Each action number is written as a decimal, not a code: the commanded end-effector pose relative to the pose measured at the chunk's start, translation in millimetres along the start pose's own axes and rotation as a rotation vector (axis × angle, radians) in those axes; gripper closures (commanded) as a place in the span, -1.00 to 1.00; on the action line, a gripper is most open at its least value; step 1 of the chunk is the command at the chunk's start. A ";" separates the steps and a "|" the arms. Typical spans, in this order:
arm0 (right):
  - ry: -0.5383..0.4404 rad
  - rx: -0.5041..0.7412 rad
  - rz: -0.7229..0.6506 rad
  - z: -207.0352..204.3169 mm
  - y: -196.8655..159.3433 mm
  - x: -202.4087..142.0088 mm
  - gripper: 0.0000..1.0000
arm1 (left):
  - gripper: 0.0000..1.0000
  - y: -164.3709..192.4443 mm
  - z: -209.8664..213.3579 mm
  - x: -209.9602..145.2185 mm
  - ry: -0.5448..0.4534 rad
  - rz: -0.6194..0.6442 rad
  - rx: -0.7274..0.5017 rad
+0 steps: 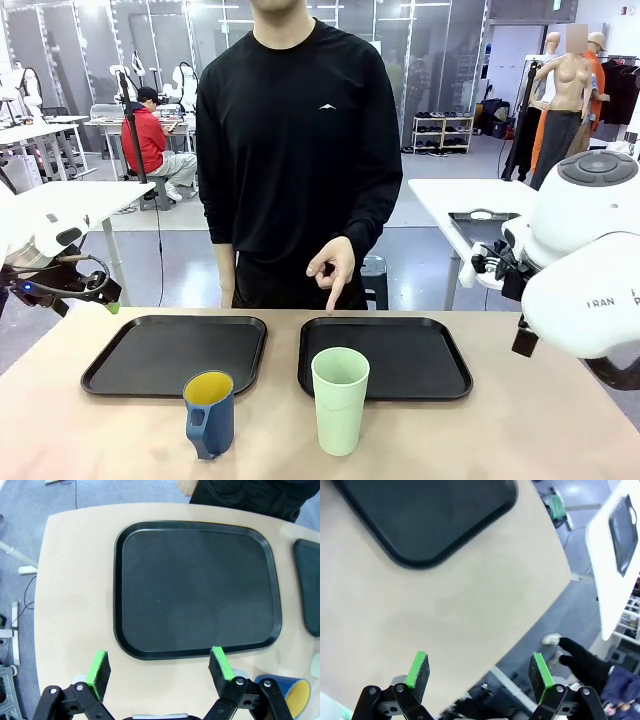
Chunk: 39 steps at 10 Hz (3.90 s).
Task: Sort and store the cups by type.
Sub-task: Pick up the Reusable plastic cup.
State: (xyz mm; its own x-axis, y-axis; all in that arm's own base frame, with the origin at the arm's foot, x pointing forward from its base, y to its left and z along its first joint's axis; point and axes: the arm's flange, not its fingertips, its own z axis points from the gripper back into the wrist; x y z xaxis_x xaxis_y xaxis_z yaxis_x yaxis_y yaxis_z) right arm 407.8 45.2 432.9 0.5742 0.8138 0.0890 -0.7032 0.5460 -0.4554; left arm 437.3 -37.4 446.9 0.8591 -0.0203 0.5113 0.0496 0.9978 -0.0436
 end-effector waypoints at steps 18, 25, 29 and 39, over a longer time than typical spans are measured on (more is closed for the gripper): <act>-0.550 0.478 0.495 -65.7 73.8 -6.9 -1.00 | -1.00 1.2 0.4 0.2 -0.001 0.003 -0.002; -1.051 0.667 0.329 -117.0 111.7 15.3 -1.00 | -1.00 1.2 0.4 0.2 -0.001 0.003 -0.002; -1.189 0.735 0.211 -136.4 105.0 21.2 -1.00 | -1.00 1.2 0.4 0.2 -0.001 0.003 -0.002; -1.311 0.809 0.184 -149.1 122.6 43.3 -1.00 | -1.00 1.2 0.4 0.2 -0.001 0.003 -0.002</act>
State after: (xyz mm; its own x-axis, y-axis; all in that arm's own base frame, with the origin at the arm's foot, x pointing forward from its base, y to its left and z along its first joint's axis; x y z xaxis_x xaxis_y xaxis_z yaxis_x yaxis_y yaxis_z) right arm 403.0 114.2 260.7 0.0338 0.2933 0.9554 -0.9988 0.0434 0.0220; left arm 437.3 -37.1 446.9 0.8591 -0.0201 0.5115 0.0486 0.9979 -0.0425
